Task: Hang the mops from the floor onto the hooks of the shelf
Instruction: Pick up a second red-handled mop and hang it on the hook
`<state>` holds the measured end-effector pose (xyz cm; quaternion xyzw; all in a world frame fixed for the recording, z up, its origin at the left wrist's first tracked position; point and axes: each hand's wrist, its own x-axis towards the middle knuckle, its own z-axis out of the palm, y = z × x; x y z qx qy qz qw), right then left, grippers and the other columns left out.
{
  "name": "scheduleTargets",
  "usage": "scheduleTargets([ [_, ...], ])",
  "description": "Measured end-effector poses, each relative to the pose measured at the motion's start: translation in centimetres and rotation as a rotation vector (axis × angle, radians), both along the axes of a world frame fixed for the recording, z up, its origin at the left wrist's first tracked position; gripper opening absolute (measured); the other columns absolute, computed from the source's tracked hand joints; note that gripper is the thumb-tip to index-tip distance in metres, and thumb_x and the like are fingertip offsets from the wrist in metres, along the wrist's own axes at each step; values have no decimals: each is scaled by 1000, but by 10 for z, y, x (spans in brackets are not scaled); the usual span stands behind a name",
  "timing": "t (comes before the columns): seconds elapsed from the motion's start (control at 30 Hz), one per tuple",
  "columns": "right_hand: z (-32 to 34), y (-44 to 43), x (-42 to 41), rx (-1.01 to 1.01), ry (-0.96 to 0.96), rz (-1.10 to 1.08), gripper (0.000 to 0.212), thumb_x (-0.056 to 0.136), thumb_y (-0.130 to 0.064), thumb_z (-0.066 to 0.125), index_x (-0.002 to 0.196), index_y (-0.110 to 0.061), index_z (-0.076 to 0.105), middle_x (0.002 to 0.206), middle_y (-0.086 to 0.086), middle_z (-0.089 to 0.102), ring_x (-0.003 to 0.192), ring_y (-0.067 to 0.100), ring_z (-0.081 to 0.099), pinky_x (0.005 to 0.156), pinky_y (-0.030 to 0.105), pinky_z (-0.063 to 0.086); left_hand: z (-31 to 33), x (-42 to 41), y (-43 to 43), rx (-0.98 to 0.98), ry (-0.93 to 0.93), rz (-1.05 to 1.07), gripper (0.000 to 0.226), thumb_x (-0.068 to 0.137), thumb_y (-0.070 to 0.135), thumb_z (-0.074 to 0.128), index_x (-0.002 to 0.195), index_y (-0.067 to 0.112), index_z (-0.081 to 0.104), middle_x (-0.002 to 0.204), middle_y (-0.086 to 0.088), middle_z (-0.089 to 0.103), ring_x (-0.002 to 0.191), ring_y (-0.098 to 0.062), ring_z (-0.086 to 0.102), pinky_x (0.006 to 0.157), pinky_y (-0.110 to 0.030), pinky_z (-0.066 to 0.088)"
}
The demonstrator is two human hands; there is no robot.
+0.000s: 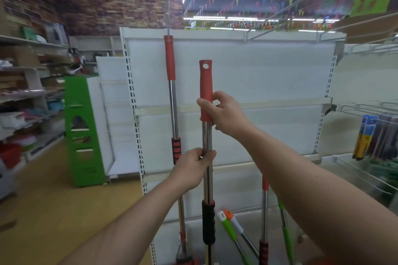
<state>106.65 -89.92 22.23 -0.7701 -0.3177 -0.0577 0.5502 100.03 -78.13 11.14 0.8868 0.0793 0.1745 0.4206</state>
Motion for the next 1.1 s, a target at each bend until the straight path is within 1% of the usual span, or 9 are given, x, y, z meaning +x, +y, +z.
scheduleTargets([
  [0.23,21,19,-6,72,-55,8,35,98,-53,59,113,-21,63,92,2,77,83,16,76,60,25,49,23,-7,16,-49,-65,6,49,88,69,49,80,23,62,85,-9,77,82,-28,73,82,-49,58],
  [0.37,37,26,-10,69,-79,29,33,99,-52,59,111,-22,64,90,2,78,68,6,73,57,21,48,36,-8,25,-60,-115,20,49,89,65,53,72,19,58,85,-16,76,62,-30,63,62,-41,50],
  [0.43,43,31,-10,67,-83,39,32,98,-52,59,109,-22,65,90,3,79,62,3,71,56,22,49,41,-9,29,-73,-133,30,52,81,71,54,68,21,56,77,-13,74,65,-29,66,64,-41,53],
  [0.53,51,38,-11,68,-91,55,33,99,-50,59,110,-20,66,94,7,79,73,17,74,59,26,53,48,-10,36,-76,-138,40,61,78,73,54,72,12,59,76,-17,73,75,-35,73,76,-51,58],
  [0.63,58,46,-12,50,-102,65,36,99,-50,58,115,-18,66,97,8,78,86,27,76,65,32,57,55,-11,44,-56,-144,52,53,92,60,56,69,13,53,67,-16,64,58,-32,59,55,-29,51],
  [0.73,65,54,-13,52,-110,80,35,100,-48,58,114,-16,66,89,7,79,71,21,72,60,30,56,60,-14,50,-53,-160,74,48,97,52,57,68,14,51,67,-13,55,57,-22,50,40,-18,37],
  [0.87,71,62,-16,68,-136,90,34,100,-47,57,115,-19,67,80,-1,76,63,11,67,55,25,54,67,-19,57,-46,-177,80,56,95,54,57,80,0,59,83,-30,67,61,-23,55,55,-28,41],
  [0.97,71,65,-17,81,-149,98,34,101,-47,57,117,-19,67,83,-2,74,54,0,65,49,19,53,68,-19,62,-24,-191,90,60,93,58,56,88,-2,61,89,-27,71,70,-39,63,59,-32,42],
  [1.1,67,68,-18,106,-148,101,33,101,-46,57,115,-18,67,88,2,75,51,-6,64,48,17,51,67,-19,65,-11,-187,88,60,93,58,55,86,-1,60,89,-25,71,82,-39,70,64,-35,47],
])
